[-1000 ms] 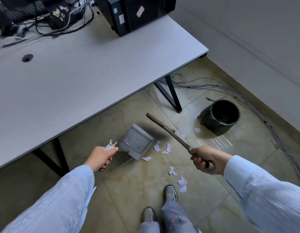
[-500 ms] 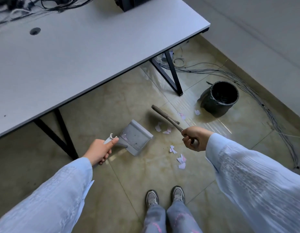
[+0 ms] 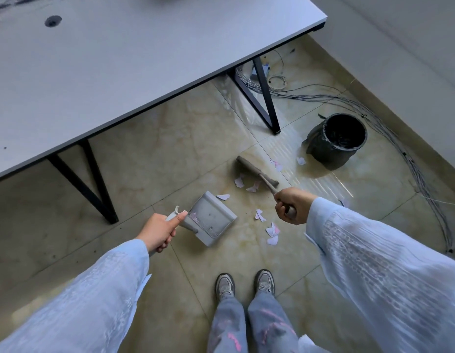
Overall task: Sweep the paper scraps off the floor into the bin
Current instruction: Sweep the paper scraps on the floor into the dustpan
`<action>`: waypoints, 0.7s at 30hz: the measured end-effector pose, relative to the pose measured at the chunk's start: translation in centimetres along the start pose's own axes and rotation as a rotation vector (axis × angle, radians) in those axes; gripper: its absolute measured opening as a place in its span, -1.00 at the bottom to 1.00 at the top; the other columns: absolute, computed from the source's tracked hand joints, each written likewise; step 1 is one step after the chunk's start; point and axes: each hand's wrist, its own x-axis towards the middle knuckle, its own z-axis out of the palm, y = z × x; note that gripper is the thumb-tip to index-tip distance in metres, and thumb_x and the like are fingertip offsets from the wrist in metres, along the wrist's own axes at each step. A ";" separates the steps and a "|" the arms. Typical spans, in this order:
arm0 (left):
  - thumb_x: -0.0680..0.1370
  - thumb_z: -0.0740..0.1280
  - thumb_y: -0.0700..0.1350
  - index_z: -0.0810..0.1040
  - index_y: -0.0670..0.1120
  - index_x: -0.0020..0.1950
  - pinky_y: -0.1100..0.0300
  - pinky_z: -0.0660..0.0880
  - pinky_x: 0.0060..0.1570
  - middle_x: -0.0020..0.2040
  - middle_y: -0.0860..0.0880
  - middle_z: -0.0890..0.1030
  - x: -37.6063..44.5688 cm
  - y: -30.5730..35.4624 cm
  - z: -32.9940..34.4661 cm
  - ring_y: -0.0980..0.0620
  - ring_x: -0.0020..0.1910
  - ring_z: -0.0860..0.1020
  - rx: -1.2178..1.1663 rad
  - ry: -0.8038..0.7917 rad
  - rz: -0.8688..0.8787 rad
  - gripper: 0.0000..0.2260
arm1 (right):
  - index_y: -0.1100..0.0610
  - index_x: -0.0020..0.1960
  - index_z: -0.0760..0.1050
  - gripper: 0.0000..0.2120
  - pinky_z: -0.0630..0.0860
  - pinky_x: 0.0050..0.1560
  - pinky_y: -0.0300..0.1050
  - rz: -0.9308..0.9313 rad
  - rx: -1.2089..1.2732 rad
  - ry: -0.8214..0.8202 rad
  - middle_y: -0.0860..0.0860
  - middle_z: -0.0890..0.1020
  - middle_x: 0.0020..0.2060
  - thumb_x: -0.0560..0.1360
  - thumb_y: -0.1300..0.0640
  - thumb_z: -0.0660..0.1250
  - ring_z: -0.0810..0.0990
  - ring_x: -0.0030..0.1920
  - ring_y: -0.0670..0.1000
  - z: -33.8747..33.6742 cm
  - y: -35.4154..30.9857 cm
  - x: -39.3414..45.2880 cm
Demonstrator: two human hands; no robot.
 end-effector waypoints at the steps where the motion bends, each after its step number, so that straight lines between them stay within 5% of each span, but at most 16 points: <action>1: 0.52 0.32 0.20 0.34 -0.13 -0.42 0.33 0.15 -0.58 -0.64 -0.01 0.30 0.0 0.0 0.4 0.04 -0.68 0.21 -0.008 -0.001 -0.008 -0.50 | 0.13 -0.26 0.28 -0.78 0.15 -0.34 -0.47 0.003 -0.001 0.003 -0.01 0.32 -0.64 0.57 0.18 0.06 0.29 -0.77 -0.09 0.1 0.2 0.1; 7: 0.51 0.32 0.22 0.35 -0.14 -0.42 0.31 0.18 -0.57 -0.61 -0.02 0.32 0.4 -0.6 2.5 0.04 -0.66 0.23 -0.019 -0.006 -0.035 -0.49 | 0.15 -0.25 0.28 -0.77 0.17 -0.57 -0.47 0.009 -0.069 -0.002 0.00 0.30 -0.75 0.58 0.18 0.02 0.26 -0.78 -0.10 0.3 1.4 -0.2; 13: 0.49 0.32 0.24 0.36 -0.14 -0.41 0.31 0.19 -0.57 -0.59 -0.03 0.33 1.3 -0.5 3.5 0.03 -0.64 0.24 -0.028 -0.004 -0.051 -0.49 | 0.16 -0.20 0.31 -0.79 0.18 -0.60 -0.46 0.017 -0.106 -0.014 0.00 0.33 -0.61 0.58 0.17 0.03 0.27 -0.78 -0.09 0.8 2.4 -0.1; 21: 0.50 0.31 0.25 0.37 -0.14 -0.38 0.26 0.29 -0.53 -0.54 -0.06 0.40 2.5 0.7 3.5 0.00 -0.60 0.31 0.038 0.035 0.000 -0.50 | 0.03 -0.23 0.25 -0.78 0.10 -0.66 -0.53 0.050 -0.157 -0.057 -0.04 0.29 -0.77 0.59 0.12 0.01 0.24 -0.80 -0.10 3.4 4.5 0.7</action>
